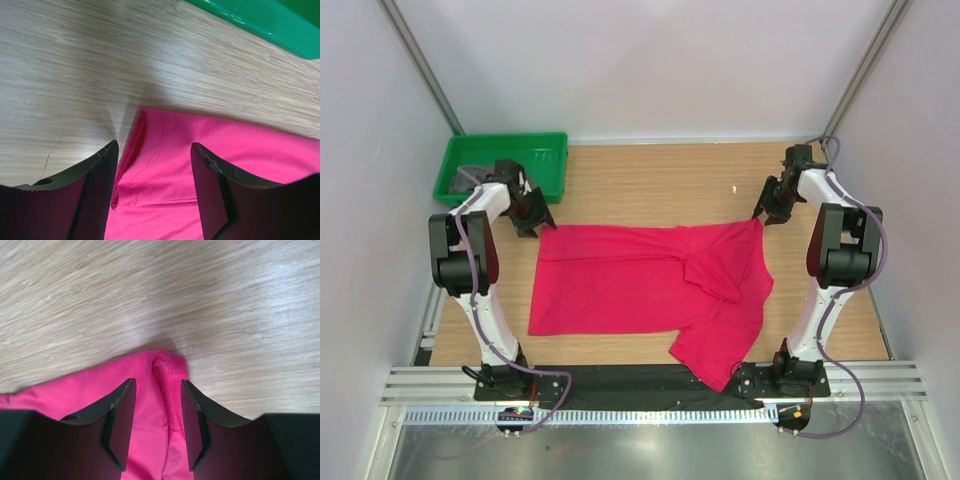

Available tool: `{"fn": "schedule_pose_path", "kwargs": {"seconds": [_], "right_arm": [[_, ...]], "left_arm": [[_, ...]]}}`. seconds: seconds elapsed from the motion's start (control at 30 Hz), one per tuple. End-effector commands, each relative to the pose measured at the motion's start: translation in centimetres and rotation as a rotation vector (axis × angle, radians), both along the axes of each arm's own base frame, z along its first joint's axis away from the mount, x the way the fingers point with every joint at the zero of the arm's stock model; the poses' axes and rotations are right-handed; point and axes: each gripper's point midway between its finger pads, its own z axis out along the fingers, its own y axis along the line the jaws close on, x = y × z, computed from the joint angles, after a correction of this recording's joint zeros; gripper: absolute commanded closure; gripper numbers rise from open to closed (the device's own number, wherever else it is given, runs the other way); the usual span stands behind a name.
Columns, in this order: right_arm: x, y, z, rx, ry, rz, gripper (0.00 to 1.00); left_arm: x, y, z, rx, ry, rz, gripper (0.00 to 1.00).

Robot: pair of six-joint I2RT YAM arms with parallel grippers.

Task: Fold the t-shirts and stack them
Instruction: Fold the tshirt

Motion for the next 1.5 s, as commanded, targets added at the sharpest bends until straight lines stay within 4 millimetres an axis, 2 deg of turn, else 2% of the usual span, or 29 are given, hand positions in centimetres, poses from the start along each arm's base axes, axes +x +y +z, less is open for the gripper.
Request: {"fn": "schedule_pose_path", "kwargs": {"seconds": [0.0,0.17,0.4,0.57,0.67,0.7,0.8,1.0,1.13,1.4,1.43,1.47], "right_arm": [[1.6,-0.5,0.7,-0.035,-0.049,0.036,0.53],[1.1,-0.3,-1.1,-0.024,-0.016,0.057,0.53],[1.1,-0.1,-2.0,-0.021,-0.007,0.066,0.53],[1.2,-0.2,-2.4,-0.021,-0.004,0.059,0.57],[1.5,-0.4,-2.9,-0.027,-0.003,0.046,0.7],[1.7,-0.6,-3.0,-0.036,-0.002,0.037,0.8],[2.4,-0.8,-2.9,-0.046,-0.018,0.015,0.9],[4.1,-2.2,-1.6,-0.105,-0.084,-0.05,0.98],[5.4,-1.6,-1.6,-0.072,-0.112,-0.05,0.99],[7.8,-0.6,-1.8,-0.052,-0.145,-0.027,0.99],[8.5,-0.4,-1.2,-0.052,-0.162,-0.022,0.98],[8.3,-0.1,-1.8,-0.052,-0.138,-0.015,0.96]], "left_arm": [[2.2,-0.3,1.2,-0.014,-0.083,-0.029,0.39],[2.3,-0.4,0.5,-0.011,-0.074,-0.026,0.44],[2.3,0.0,-0.3,0.008,-0.052,-0.007,0.51],[2.2,0.4,-0.9,0.026,-0.032,0.007,0.65],[2.4,0.7,-1.0,0.04,-0.031,0.025,0.8],[2.6,0.8,-1.0,0.045,-0.031,0.03,0.9],[3.0,1.3,-0.8,0.066,-0.045,0.052,1.0],[4.1,3.1,1.3,0.164,-0.125,0.109,1.0],[4.7,4.2,2.5,0.213,-0.164,0.137,1.0],[6.2,4.9,3.0,0.244,-0.175,0.163,0.99],[6.3,5.1,3.2,0.249,-0.179,0.166,0.92],[6.4,5.3,3.7,0.257,-0.183,0.174,0.76]]}}
